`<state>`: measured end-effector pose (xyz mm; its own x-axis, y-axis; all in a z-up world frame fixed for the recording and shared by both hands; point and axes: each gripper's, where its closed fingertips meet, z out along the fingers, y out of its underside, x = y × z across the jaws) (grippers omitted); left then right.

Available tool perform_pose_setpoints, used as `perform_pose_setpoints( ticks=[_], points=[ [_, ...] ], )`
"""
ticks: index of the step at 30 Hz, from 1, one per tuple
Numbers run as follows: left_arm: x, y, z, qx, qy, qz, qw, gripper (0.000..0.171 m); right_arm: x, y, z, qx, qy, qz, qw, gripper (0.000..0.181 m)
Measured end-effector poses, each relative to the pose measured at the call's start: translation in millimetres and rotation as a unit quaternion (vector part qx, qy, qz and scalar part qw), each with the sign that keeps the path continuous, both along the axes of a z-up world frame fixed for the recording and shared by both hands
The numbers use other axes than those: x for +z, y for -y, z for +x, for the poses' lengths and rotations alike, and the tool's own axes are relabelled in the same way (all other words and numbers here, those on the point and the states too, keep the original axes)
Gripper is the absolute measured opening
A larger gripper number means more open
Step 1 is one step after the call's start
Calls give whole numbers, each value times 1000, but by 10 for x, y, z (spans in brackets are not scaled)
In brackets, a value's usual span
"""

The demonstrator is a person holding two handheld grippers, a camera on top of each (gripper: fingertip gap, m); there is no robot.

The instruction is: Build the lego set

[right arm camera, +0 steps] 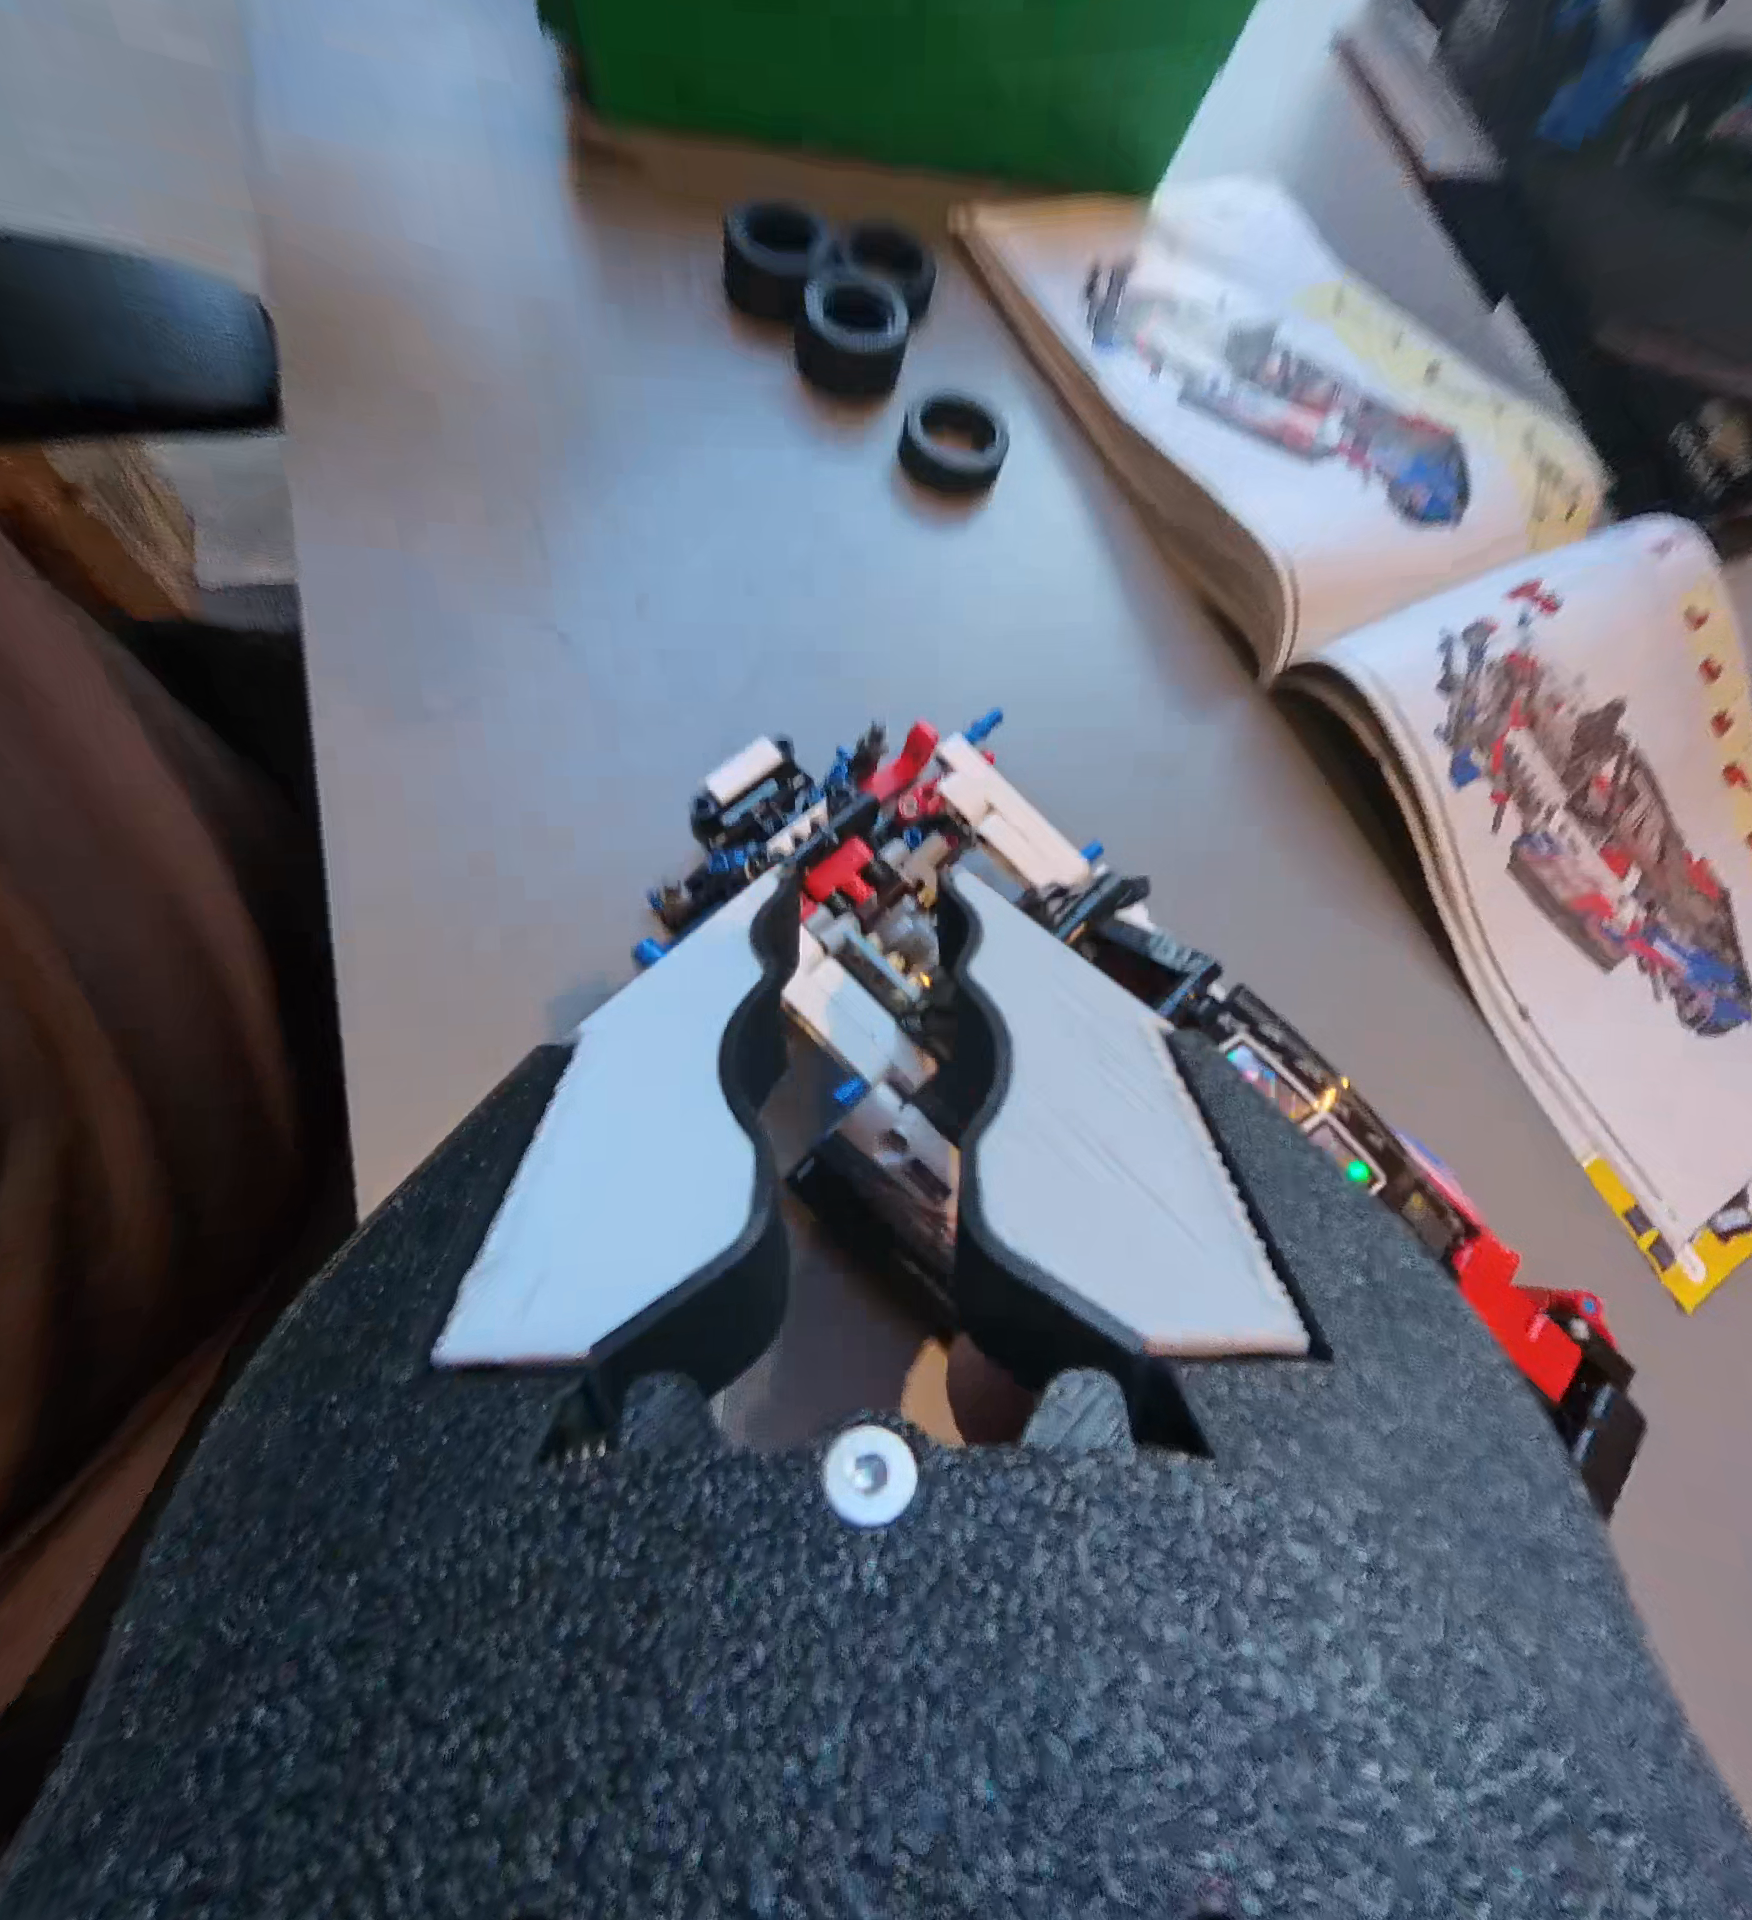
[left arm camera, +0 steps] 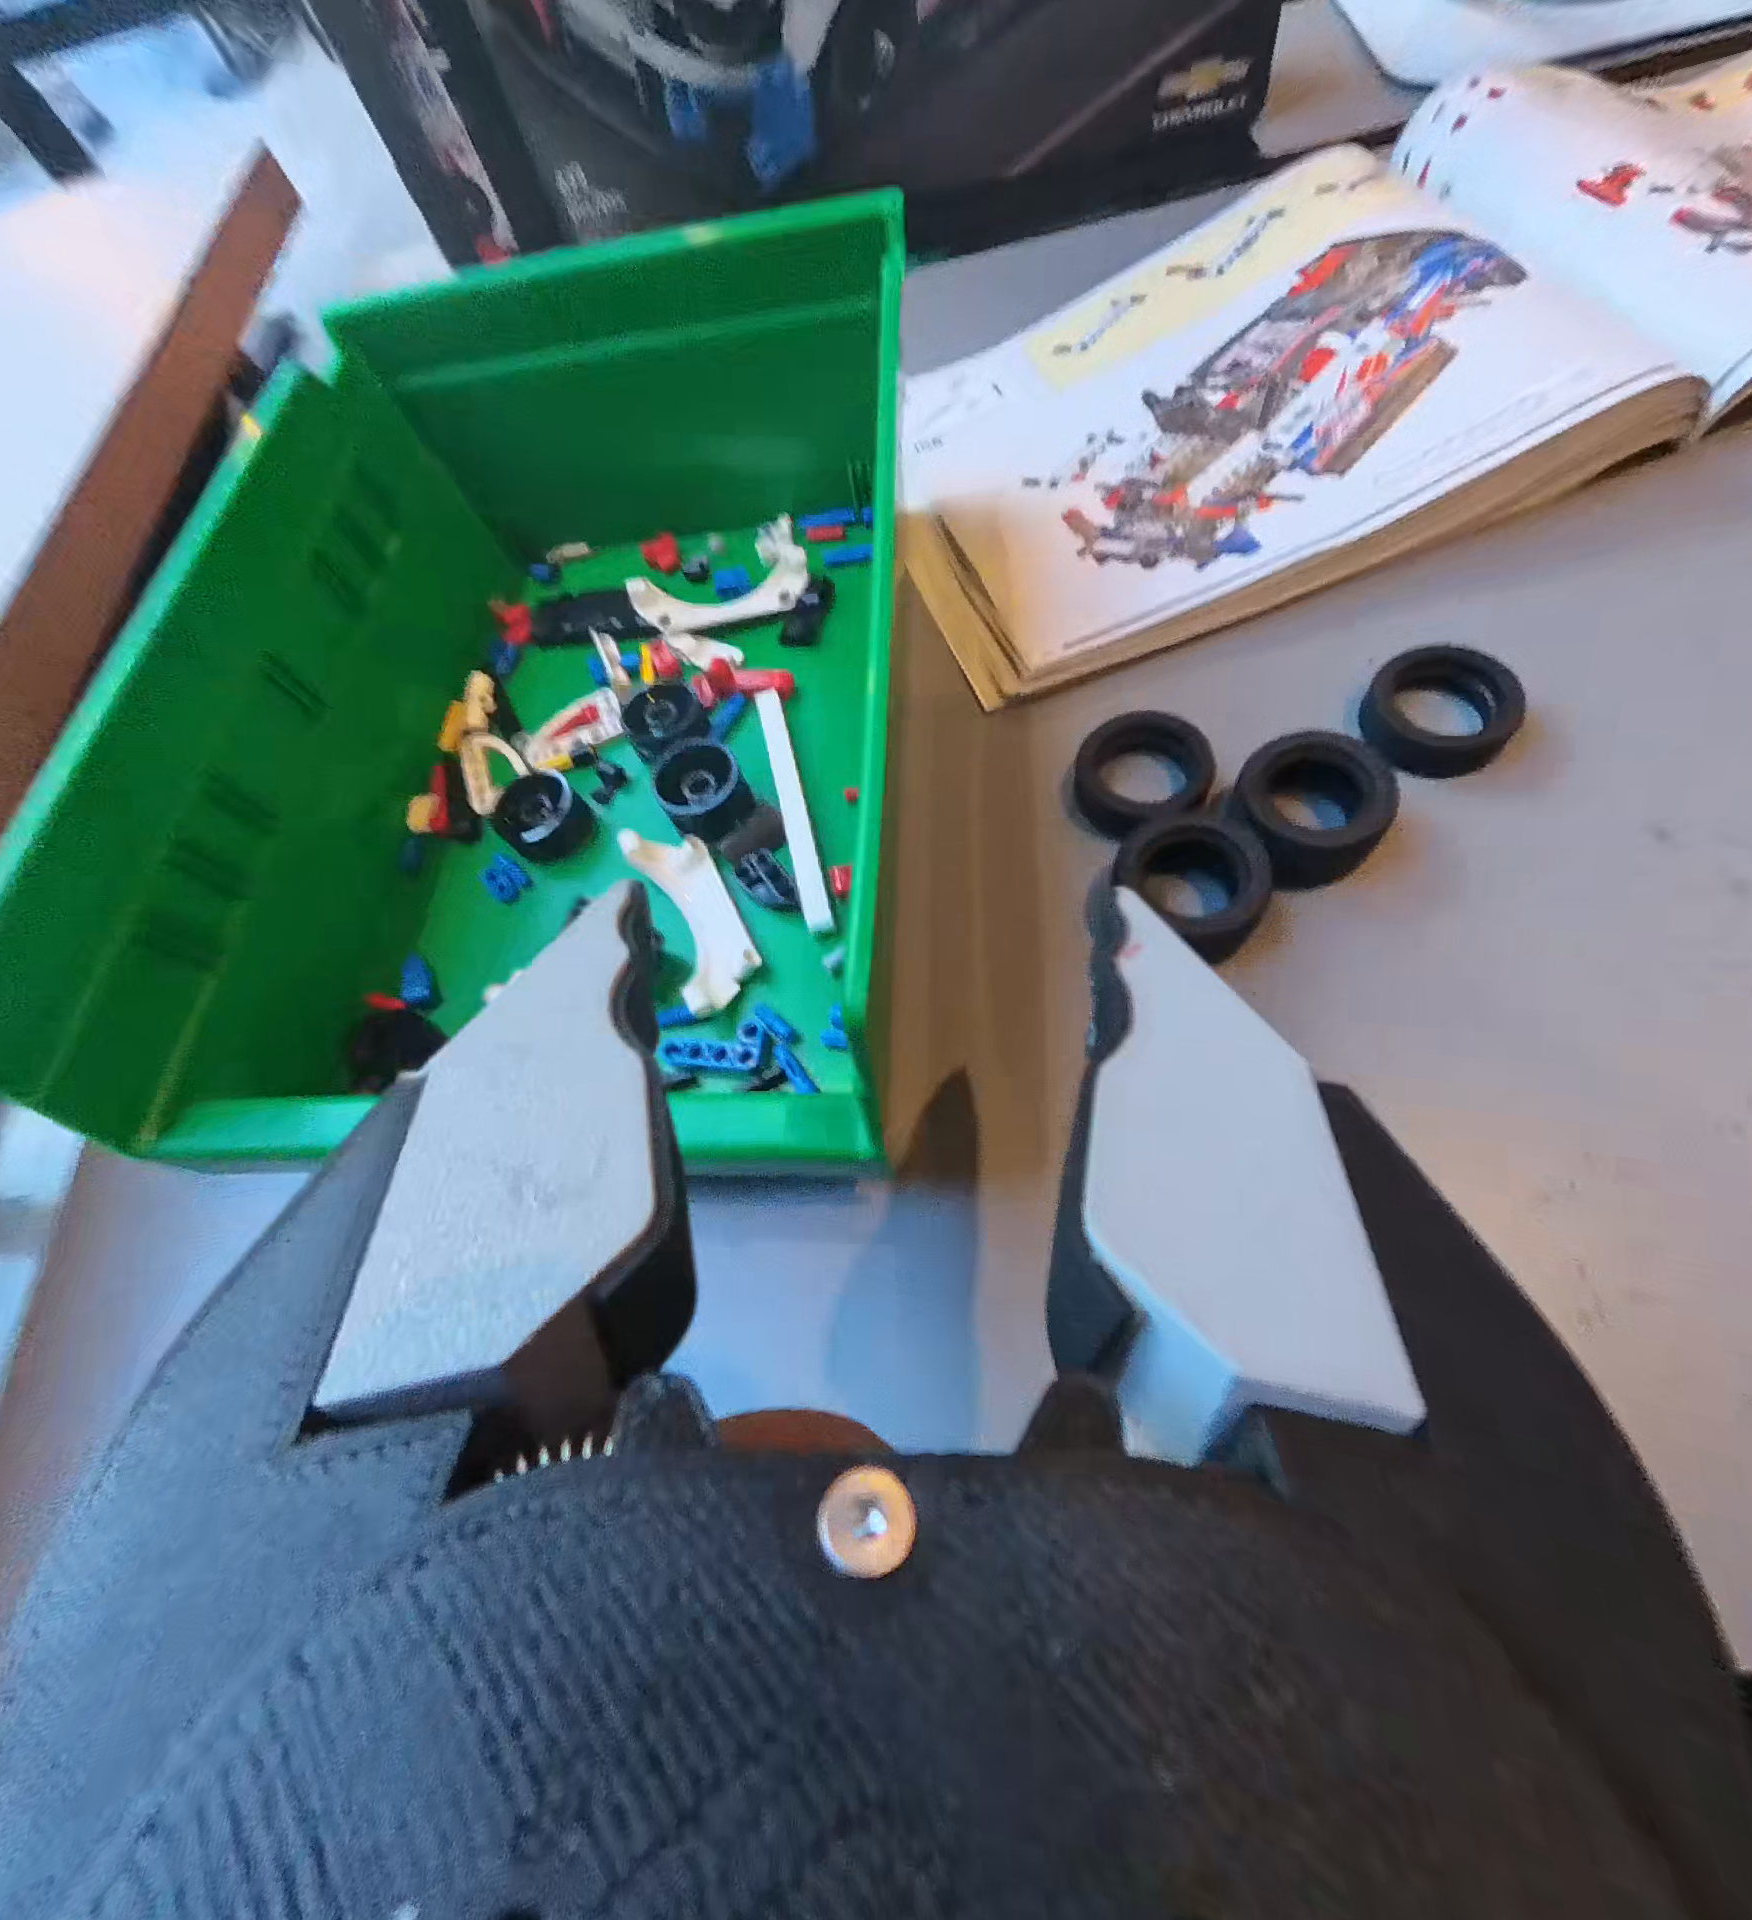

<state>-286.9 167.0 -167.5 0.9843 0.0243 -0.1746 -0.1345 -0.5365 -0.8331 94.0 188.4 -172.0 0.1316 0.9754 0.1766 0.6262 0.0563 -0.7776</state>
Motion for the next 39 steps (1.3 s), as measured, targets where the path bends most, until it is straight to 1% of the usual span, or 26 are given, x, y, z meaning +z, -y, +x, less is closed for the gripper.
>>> perform_pose_setpoints(
  ticks=[1,2,3,4,6,8,11,12,13,15,16,17,18,20,21,22,23,24,26,28,29,30,32,35,37,39],
  points=[
    [-128,4,13,-7,19,-15,1000,73,82,20,-20,1,-22,0,1000,26],
    [-305,11,74,-24,46,-46,998,60,151,34,-34,0,-39,-1,999,26],
    [-482,29,175,-47,75,-83,993,51,200,47,-43,-1,-48,0,999,26],
    [-585,27,238,-55,87,-100,990,64,234,53,-52,-2,-51,4,999,28],
    [-596,25,339,-70,61,-99,991,59,279,46,-98,-7,-46,13,999,26],
    [-533,38,533,-95,65,-90,989,58,304,19,-203,-11,-30,16,999,26],
    [-276,48,691,-99,81,-32,991,71,300,-10,-544,12,6,11,1000,27],
    [-177,62,732,-97,85,-7,992,71,263,-41,-703,20,31,8,999,28],
    [-99,87,787,-99,87,12,991,76,211,-83,-883,30,59,8,998,32],
    [-30,150,870,-98,72,30,992,90,54,-176,-1290,61,114,10,992,33],
    [-12,186,897,-99,55,37,993,92,-53,-239,-1495,70,140,10,988,33],
    [13,226,920,-101,38,46,993,83,-177,-282,-1693,80,168,0,983,34],
    [38,262,934,-99,29,58,993,78,-307,-322,-1874,87,193,-12,977,33],
    [12,336,980,-104,29,65,992,78,-580,-442,-2133,87,247,-26,965,32],
    [-47,373,978,-105,31,58,992,78,-710,-520,-2195,82,275,-27,958,27],
    [-111,408,941,-100,32,53,993,80,-830,-598,-2217,74,302,-27,950,24],
    [-174,444,876,-93,31,49,994,80,-930,-627,-2195,72,328,-36,941,9],
    [-231,482,786,-83,29,45,995,79,-975,-616,-2182,72,340,-51,936,7],
    [-302,559,564,-57,31,47,997,77,-948,-637,-2185,46,347,-54,935,7],
    [-336,617,386,-38,44,56,997,75,-924,-521,-2168,45,362,-62,929,8],
    [-349,635,326,-34,52,59,996,74,-915,-448,-2150,45,372,-68,925,15],
    [-358,649,269,-31,55,62,996,74,-894,-396,-2146,45,376,-65,923,26],
    [-357,659,140,-23,46,74,996,73,-787,-339,-2221,48,354,-41,933,29],
    [-338,620,-61,-11,33,95,995,70,-613,-216,-2510,73,286,-31,955,38],
    [-284,541,-159,-15,39,111,993,70,-622,-162,-2669,102,266,-12,959,33],
    [-157,436,-266,-17,43,135,990,68,-797,-185,-2625,112,312,-7,943,22]
  ],
)
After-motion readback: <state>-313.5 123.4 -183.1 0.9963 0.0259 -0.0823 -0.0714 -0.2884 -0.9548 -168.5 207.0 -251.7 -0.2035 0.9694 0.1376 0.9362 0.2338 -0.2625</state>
